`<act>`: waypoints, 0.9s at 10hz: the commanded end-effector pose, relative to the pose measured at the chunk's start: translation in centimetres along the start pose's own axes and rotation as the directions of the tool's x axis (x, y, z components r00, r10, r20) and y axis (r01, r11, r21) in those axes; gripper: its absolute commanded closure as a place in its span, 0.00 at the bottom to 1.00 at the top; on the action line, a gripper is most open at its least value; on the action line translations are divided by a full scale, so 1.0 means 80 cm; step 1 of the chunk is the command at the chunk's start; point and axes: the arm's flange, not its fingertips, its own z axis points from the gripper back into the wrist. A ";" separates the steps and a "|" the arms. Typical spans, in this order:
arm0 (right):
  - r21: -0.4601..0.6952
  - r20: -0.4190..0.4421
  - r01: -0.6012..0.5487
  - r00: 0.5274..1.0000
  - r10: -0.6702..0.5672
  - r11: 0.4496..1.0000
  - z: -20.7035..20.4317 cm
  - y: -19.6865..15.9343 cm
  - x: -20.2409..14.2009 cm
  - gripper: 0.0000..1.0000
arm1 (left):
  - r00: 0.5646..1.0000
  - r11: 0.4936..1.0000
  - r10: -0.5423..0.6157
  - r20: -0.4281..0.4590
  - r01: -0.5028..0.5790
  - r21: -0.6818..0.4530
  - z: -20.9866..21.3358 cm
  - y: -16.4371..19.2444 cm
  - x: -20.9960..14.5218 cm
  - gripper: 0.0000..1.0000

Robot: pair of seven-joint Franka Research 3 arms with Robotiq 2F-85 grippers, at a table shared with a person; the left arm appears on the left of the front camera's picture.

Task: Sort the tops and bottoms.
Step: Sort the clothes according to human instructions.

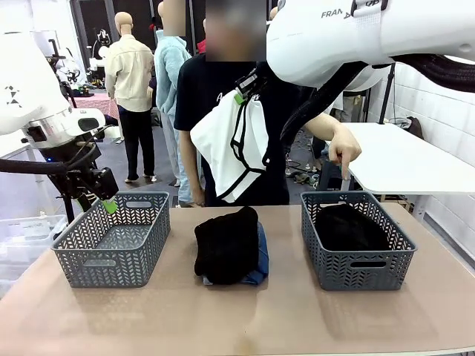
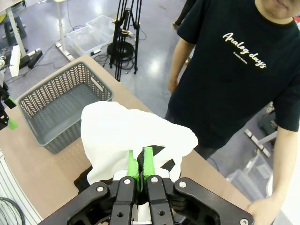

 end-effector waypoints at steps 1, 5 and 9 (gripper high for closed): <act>-0.015 0.012 0.009 1.000 -0.009 1.000 0.001 0.001 0.001 1.00 | 1.000 1.000 -0.006 0.003 0.005 0.009 0.001 0.003 -0.001 0.28; -0.107 0.000 0.102 0.995 -0.103 0.989 0.041 -0.035 -0.026 1.00 | 1.000 1.000 -0.006 0.003 0.005 0.009 0.001 0.003 -0.001 0.28; -0.295 -0.053 0.282 0.949 -0.311 0.913 0.134 -0.090 -0.114 1.00 | 1.000 1.000 -0.006 0.003 0.005 0.009 0.001 0.003 -0.001 0.28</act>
